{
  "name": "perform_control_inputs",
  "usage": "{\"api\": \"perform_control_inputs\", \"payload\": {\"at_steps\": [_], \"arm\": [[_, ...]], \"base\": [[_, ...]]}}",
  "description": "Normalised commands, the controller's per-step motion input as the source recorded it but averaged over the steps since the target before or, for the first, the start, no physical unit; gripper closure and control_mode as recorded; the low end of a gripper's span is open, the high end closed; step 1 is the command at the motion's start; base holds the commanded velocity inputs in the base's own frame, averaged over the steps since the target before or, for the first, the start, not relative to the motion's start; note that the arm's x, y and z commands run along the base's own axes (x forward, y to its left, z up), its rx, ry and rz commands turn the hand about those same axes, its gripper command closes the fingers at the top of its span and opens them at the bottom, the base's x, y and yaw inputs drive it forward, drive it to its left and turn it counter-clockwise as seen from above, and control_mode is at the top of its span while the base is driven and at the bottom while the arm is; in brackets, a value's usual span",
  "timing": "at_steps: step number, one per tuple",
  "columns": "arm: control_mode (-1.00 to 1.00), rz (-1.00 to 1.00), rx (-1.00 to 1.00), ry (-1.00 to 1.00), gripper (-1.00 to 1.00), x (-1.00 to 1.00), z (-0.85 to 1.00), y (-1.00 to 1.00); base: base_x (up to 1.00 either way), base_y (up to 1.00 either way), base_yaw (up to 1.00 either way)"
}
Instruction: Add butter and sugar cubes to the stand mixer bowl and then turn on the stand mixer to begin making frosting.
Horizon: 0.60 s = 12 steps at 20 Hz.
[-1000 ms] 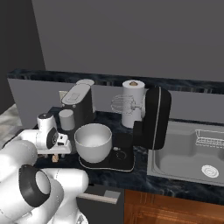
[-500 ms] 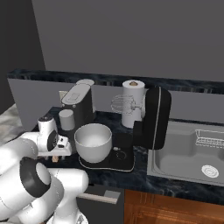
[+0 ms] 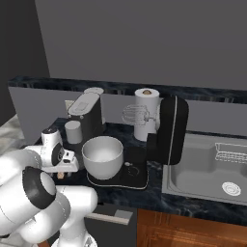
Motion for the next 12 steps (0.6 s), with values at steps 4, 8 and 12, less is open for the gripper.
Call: {"api": "perform_control_inputs", "payload": {"at_steps": [4,8,12], "arm": [[-1.0,0.0,0.0,0.0,1.0,0.0,-0.04,0.0],[-1.0,0.0,0.0,0.0,1.0,0.0,-0.03,0.0],[-1.0,0.0,0.0,0.0,1.0,0.0,-0.06,0.0]], "base": [[0.0,0.0,0.0],[0.0,0.0,0.0],[0.0,0.0,0.0]]}}
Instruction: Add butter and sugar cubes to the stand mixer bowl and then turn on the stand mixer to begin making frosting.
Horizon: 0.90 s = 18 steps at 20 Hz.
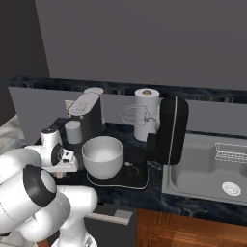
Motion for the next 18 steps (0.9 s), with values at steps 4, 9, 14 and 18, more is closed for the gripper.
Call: {"api": "perform_control_inputs", "payload": {"at_steps": [4,9,14,18], "arm": [[-1.0,0.0,0.0,0.0,1.0,0.0,-0.05,0.0],[-1.0,0.0,0.0,0.0,1.0,0.0,0.0,0.0],[-1.0,0.0,0.0,0.0,1.0,0.0,0.12,-0.05],[-1.0,0.0,0.0,0.0,1.0,-0.16,0.47,-0.04]], "base": [[0.0,0.0,0.0],[0.0,0.0,0.0],[0.0,0.0,0.0],[0.0,0.0,0.0]]}}
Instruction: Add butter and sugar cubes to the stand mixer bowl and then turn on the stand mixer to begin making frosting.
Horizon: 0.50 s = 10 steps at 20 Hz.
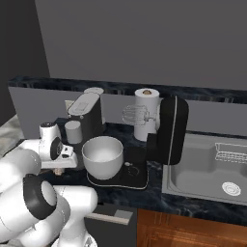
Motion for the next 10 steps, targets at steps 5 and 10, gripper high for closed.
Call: {"api": "perform_control_inputs", "payload": {"at_steps": [5,10], "arm": [[-1.0,0.0,0.0,0.0,1.0,-0.2,0.45,-0.03],[-1.0,-0.01,0.0,0.0,1.0,-0.19,0.53,-0.15]], "base": [[0.0,0.0,0.0],[0.0,0.0,0.0]]}}
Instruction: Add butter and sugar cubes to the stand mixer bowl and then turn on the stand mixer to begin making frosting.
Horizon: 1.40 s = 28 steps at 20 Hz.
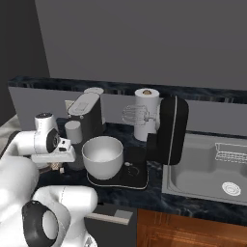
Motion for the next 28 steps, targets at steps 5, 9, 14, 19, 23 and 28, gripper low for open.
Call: {"api": "perform_control_inputs", "payload": {"at_steps": [5,9,14,19,23,28], "arm": [[-1.0,-0.04,0.0,0.0,1.0,-0.18,0.59,-0.28],[-1.0,-0.03,0.0,-0.04,1.0,-0.1,0.61,-0.23],[-1.0,-0.06,0.0,-0.15,1.0,-0.1,0.47,-0.23],[-1.0,-0.11,0.0,-0.33,1.0,-0.11,0.46,-0.24],[-1.0,-0.24,0.0,-0.23,1.0,0.02,0.37,-0.35],[-1.0,-0.31,0.03,-0.08,1.0,0.29,0.19,-0.62]], "base": [[0.0,0.0,0.0],[0.0,0.0,0.0],[0.0,0.0,0.0],[0.0,0.0,0.0],[0.0,0.0,0.0],[0.0,0.0,0.0]]}}
